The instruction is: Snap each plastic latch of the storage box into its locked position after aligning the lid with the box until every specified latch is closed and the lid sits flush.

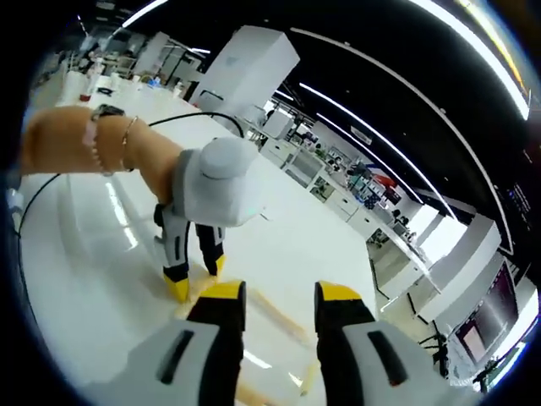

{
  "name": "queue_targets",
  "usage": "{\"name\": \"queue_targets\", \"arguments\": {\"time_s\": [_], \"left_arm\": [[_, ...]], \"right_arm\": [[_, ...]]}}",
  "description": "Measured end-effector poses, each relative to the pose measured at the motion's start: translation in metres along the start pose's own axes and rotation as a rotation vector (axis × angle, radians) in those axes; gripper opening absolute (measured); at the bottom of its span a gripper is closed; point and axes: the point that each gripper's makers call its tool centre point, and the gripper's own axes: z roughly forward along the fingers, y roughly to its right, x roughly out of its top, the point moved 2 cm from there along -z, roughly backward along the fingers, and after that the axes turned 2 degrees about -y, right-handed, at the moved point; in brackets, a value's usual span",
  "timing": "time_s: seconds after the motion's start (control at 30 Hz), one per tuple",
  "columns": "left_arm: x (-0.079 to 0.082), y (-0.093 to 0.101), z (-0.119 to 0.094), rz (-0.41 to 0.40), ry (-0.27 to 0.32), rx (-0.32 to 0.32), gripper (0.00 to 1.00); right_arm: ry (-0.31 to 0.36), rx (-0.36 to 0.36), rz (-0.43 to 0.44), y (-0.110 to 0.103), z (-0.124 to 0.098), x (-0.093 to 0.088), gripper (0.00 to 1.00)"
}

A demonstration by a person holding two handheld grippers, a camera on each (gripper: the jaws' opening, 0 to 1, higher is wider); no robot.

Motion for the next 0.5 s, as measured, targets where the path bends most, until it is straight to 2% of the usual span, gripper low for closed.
{"name": "queue_targets", "arguments": {"time_s": [0.1, 0.27, 0.4, 0.5], "left_arm": [[-0.001, 0.001, 0.0, 0.005, -0.009, -0.003, 0.39], [-0.002, 0.002, -0.001, 0.018, -0.025, -0.012, 0.39], [-0.003, 0.003, -0.002, 0.029, -0.038, -0.018, 0.39], [-0.004, 0.003, -0.002, 0.033, -0.048, -0.019, 0.39]], "right_arm": [[-0.017, 0.029, -0.009, -0.002, 0.004, -0.001, 0.32], [-0.079, 0.068, -0.074, -0.003, 0.012, -0.006, 0.32], [-0.132, 0.119, -0.108, -0.004, 0.016, -0.015, 0.32], [-0.197, 0.144, -0.123, -0.001, 0.022, -0.025, 0.32]]}}
